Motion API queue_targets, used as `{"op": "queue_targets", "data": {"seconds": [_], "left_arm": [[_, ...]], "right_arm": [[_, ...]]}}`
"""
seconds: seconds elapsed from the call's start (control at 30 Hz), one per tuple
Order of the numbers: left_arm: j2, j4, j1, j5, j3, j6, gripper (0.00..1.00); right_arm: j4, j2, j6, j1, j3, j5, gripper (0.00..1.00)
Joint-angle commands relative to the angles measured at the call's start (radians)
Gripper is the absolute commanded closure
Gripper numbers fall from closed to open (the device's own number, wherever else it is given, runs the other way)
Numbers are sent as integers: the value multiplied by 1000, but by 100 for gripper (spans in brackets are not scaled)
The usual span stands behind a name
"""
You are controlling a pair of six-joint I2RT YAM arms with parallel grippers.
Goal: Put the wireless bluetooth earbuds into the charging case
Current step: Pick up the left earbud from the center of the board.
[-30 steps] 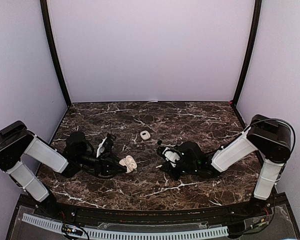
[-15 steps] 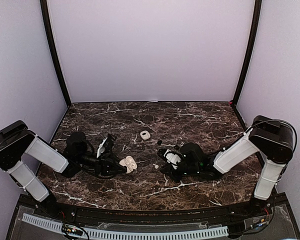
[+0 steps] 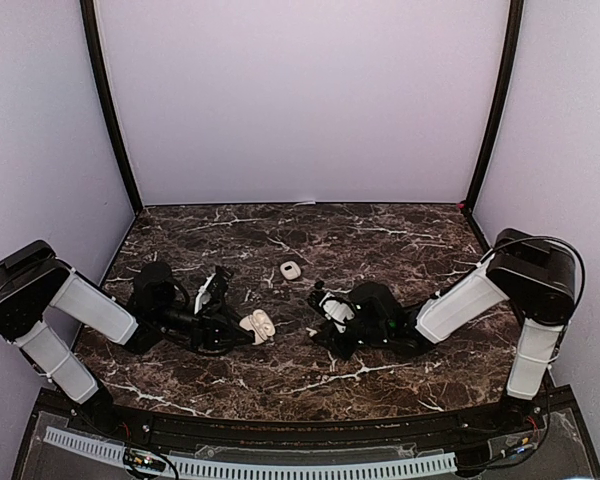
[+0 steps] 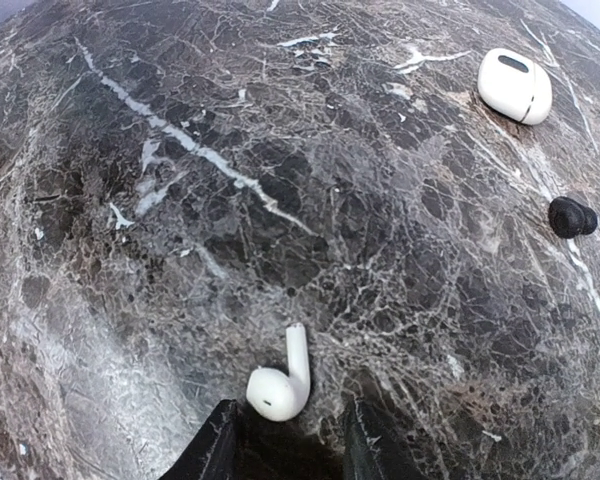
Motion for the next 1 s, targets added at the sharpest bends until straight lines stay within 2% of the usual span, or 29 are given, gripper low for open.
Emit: {"op": "queue_targets", "data": {"seconds": [0.0, 0.6, 0.97], "left_arm": [[0, 9, 6, 6, 16, 10, 84], [0, -4, 6, 3, 13, 21, 83], [2, -27, 6, 14, 28, 26, 83]], "right_arm": [[-64, 50, 6, 5, 37, 19, 66], [-84, 94, -5, 16, 70, 40, 71], [-93, 42, -30, 25, 55, 50, 84]]}}
